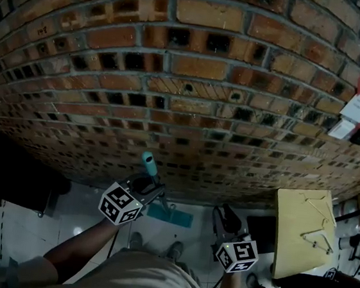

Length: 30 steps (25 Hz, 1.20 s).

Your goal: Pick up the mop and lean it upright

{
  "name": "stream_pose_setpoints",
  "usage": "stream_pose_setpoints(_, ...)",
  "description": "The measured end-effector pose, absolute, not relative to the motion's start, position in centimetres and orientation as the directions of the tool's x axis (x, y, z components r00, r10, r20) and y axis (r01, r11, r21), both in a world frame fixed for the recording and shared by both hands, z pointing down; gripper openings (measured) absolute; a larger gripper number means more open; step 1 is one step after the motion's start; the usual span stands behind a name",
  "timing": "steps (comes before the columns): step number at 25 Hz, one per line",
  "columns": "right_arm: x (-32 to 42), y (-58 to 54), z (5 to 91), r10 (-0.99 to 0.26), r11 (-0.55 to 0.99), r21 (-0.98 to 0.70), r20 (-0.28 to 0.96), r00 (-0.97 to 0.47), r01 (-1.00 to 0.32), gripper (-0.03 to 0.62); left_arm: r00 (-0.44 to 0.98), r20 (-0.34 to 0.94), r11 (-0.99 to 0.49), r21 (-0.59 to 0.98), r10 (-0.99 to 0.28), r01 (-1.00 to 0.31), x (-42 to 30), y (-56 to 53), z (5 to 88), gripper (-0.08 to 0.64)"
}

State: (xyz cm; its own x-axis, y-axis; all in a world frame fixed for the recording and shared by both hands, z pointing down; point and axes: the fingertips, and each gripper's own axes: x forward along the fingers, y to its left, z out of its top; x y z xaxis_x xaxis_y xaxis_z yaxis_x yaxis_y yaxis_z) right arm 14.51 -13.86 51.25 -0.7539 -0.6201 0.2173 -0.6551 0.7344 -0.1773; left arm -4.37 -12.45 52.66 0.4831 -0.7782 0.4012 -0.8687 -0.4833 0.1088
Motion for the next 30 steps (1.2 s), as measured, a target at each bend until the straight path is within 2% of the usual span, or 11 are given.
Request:
stream_pose_setpoints(8,11.9,-14.1,50.0,-0.662,0.7,-0.174,0.204,-0.721,-0.692,0.11,0.543,0.353,-0.542,0.112,-0.762,-0.833,-5.7,-13.8,49.1,0.123)
stream_pose_setpoints(16,10.9,-14.4,49.4,-0.699,0.667,-0.169,0.197,-0.688,-0.726,0.11,0.578,0.249,-0.57,0.111,-0.777,-0.814,-7.0,-14.8,45.0,0.123)
stream_pose_setpoints(30,11.7,-13.1,47.7,-0.781,0.576,-0.139,0.198,-0.592,-0.806,0.11,0.612,0.187,-0.609,0.082,-0.768,-0.789,-7.9,-15.2,43.8,0.123)
